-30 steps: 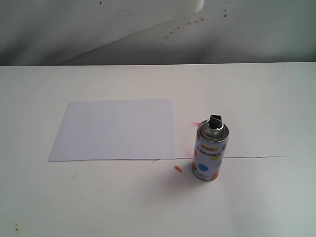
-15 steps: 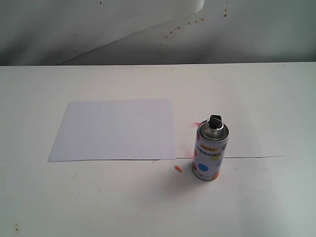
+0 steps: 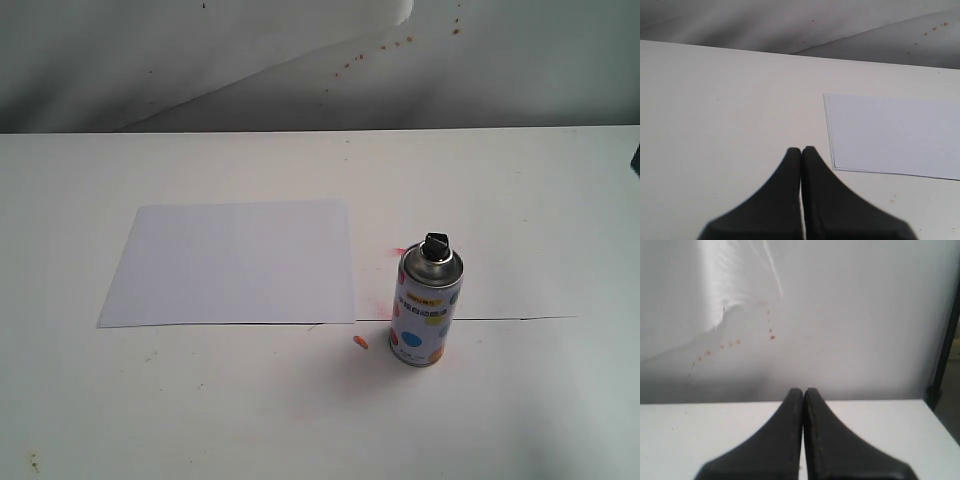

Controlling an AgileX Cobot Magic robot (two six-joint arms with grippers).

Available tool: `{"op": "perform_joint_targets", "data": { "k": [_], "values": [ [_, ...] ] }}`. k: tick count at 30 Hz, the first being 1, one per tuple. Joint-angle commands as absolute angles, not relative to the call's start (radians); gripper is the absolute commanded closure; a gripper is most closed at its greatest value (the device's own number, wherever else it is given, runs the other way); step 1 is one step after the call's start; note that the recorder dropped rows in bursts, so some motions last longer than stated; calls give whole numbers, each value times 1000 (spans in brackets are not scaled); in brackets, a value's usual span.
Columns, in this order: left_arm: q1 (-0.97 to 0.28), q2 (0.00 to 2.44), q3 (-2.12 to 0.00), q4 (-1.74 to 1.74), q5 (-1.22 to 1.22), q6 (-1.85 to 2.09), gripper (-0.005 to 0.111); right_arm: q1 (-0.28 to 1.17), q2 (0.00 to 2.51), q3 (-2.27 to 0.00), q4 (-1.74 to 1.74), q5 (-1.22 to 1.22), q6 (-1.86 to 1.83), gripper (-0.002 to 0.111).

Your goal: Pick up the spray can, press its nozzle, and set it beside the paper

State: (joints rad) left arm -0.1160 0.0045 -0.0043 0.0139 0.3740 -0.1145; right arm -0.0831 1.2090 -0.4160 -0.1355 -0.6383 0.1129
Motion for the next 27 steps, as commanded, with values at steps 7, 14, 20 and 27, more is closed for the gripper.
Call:
{"op": "perform_joint_targets", "data": {
  "k": [7, 14, 20, 27],
  "values": [
    [-121, 0, 0, 18, 359, -115, 107, -89, 1308, -254, -265, -667, 141, 108],
    [-121, 0, 0, 18, 359, -115, 107, -89, 1308, -215, -277, -669, 148, 108],
    [-121, 0, 0, 18, 359, -115, 107, -89, 1311, -215, -379, -735, 204, 108],
    [-121, 0, 0, 18, 359, -115, 107, -89, 1458, -215, -645, -735, 265, 108]
  ]
}}
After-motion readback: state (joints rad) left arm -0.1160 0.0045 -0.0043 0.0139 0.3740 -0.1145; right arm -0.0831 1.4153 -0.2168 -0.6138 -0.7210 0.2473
